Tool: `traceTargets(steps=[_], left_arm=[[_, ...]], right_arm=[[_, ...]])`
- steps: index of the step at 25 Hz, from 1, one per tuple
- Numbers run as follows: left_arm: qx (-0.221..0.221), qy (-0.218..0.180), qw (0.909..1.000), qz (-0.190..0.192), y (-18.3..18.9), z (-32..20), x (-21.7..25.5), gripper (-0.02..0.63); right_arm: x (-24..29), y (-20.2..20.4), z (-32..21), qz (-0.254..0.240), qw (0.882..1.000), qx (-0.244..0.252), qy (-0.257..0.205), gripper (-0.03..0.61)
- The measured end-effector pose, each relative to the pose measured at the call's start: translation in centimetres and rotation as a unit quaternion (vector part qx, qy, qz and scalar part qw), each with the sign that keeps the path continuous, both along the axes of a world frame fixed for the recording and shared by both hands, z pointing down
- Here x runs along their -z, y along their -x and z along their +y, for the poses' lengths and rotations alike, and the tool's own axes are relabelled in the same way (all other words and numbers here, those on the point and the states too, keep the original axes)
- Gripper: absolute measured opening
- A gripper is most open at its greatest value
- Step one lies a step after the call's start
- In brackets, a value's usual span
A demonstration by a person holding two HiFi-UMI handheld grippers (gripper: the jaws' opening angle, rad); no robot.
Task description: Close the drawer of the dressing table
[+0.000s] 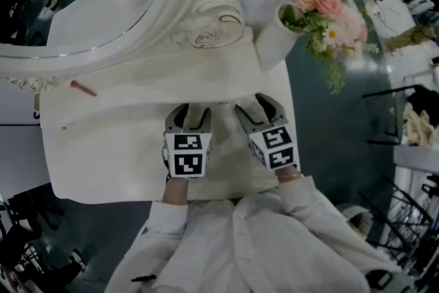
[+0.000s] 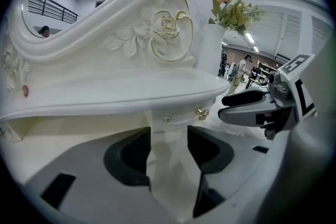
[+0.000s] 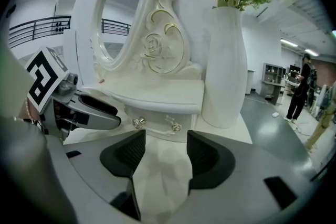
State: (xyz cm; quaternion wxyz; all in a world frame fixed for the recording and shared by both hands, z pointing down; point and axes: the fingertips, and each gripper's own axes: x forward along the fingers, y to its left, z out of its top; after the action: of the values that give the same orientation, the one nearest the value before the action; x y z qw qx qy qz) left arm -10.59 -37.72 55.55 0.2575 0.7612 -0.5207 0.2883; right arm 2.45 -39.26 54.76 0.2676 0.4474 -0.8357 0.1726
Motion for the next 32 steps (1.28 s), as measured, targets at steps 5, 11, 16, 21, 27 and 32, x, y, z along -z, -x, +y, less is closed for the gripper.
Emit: traceTargets(steps=[5, 11, 16, 21, 27, 32], left_arm=[[-0.032, -0.013, 0.9993, 0.010, -1.1, 1.2, 1.7, 0.219], [-0.051, -0.039, 0.9975, 0.029, -2.2, 2.8, 4.0, 0.217], [-0.055, -0.060, 0.9962, 0.031, -2.7, 4.1, 5.8, 0.124], [-0.072, -0.071, 0.9942, 0.038, -3.0, 5.0, 7.5, 0.073], [-0.084, -0.086, 0.9916, 0.046, -3.0, 5.8, 9.6, 0.031], [-0.100, -0.101, 0.9887, 0.049, -3.3, 6.5, 10.8, 0.028]], right_arm=[[1.4, 0.9, 1.4, -0.019, 1.000, 0.013, -0.003, 0.229], [3.8, 2.4, 3.2, -0.056, 0.998, 0.039, -0.017, 0.229], [5.8, 3.3, 5.0, -0.078, 0.995, 0.054, -0.029, 0.229], [8.0, 4.2, 6.2, -0.095, 0.992, 0.068, -0.039, 0.225], [10.4, 4.4, 6.6, -0.119, 0.989, 0.063, -0.055, 0.131], [12.1, 4.7, 7.2, -0.120, 0.987, 0.079, -0.075, 0.058]])
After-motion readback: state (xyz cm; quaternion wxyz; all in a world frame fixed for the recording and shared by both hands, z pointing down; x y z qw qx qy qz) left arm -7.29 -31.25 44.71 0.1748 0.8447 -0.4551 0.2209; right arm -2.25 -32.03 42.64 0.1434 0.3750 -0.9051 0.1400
